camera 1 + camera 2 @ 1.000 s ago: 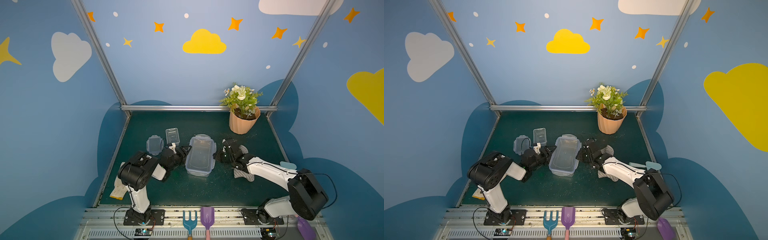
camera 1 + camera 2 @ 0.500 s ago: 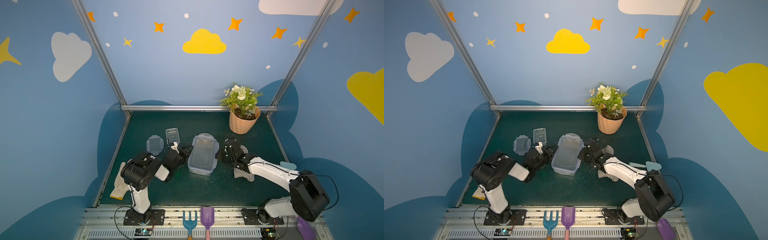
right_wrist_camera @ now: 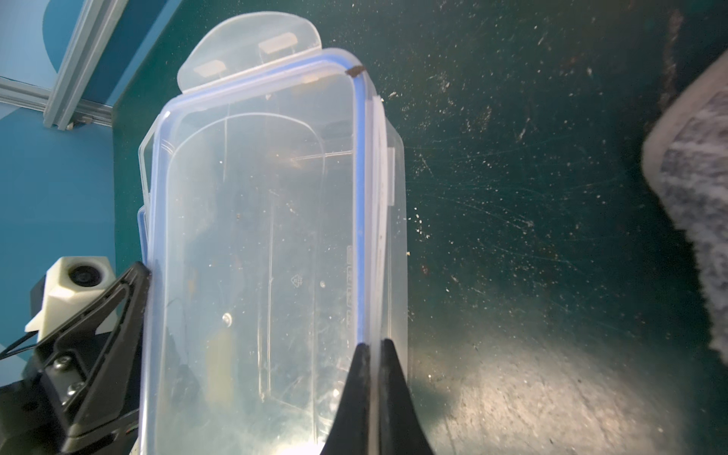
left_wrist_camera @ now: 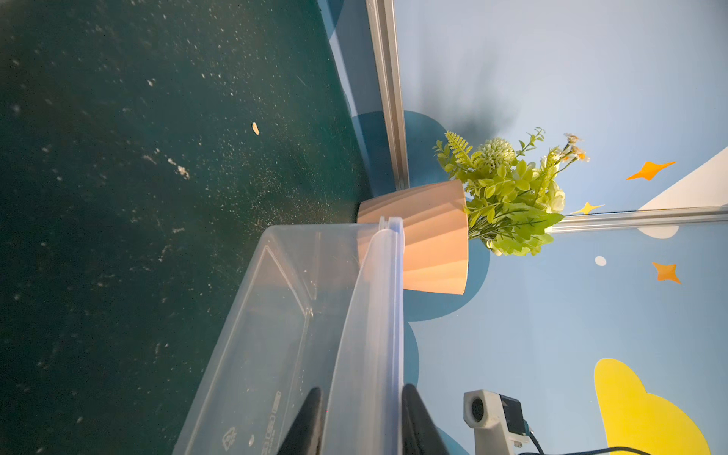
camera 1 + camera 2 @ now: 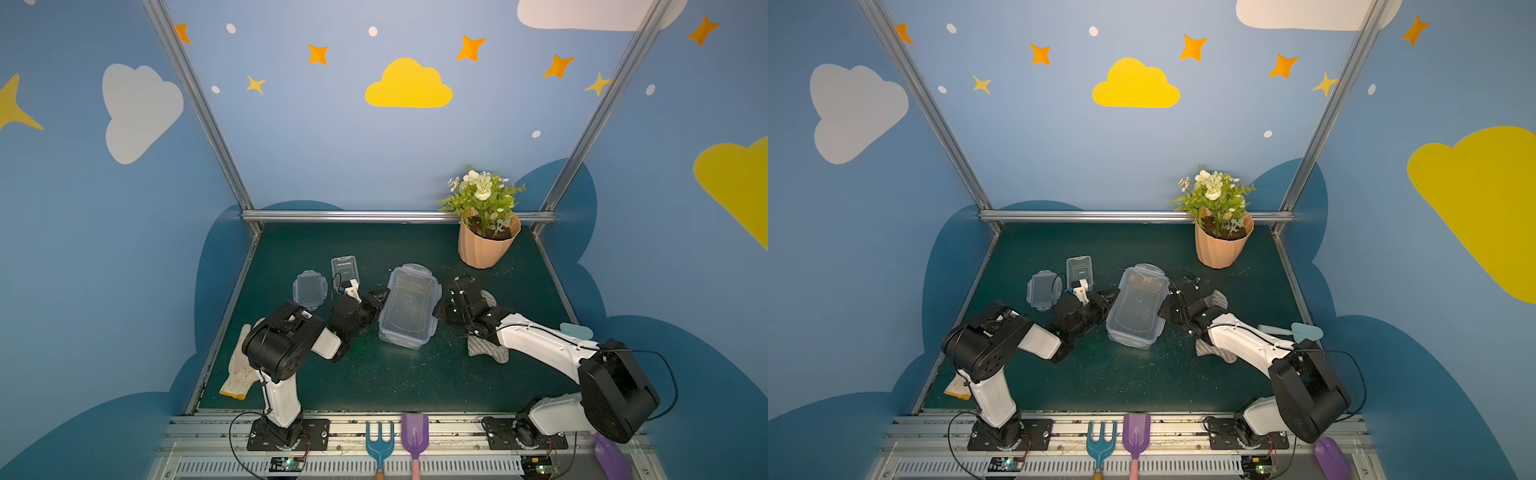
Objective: Wipe the insides of the lunch boxes
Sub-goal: Open the fastener of the lunch box.
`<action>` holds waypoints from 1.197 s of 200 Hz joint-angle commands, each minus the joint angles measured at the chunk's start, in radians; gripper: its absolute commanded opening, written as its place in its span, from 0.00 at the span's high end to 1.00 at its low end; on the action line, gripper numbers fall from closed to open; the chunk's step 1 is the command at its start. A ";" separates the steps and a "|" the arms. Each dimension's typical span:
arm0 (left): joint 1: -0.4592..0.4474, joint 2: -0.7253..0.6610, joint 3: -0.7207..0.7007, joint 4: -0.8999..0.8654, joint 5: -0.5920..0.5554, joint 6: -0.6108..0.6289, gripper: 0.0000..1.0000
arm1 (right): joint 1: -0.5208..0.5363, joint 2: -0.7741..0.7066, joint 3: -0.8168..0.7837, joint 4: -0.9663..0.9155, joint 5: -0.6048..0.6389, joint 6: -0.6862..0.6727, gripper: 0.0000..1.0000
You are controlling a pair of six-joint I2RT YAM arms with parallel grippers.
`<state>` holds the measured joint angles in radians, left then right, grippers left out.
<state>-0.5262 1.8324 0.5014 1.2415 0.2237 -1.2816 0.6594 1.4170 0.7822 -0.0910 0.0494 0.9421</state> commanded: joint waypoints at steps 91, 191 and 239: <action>-0.073 -0.086 0.064 -0.384 0.137 0.099 0.96 | 0.026 0.039 0.013 -0.093 -0.063 -0.023 1.00; -0.078 -0.092 0.134 -0.728 0.115 0.206 0.96 | 0.027 0.024 0.017 -0.108 -0.049 -0.026 1.00; -0.080 -0.100 0.164 -0.885 0.065 0.250 0.96 | 0.028 0.015 0.020 -0.120 -0.043 -0.029 1.00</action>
<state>-0.5465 1.6768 0.6781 0.7311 0.2226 -1.0420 0.6586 1.4143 0.8013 -0.1432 0.1097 0.9348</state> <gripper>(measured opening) 0.271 0.048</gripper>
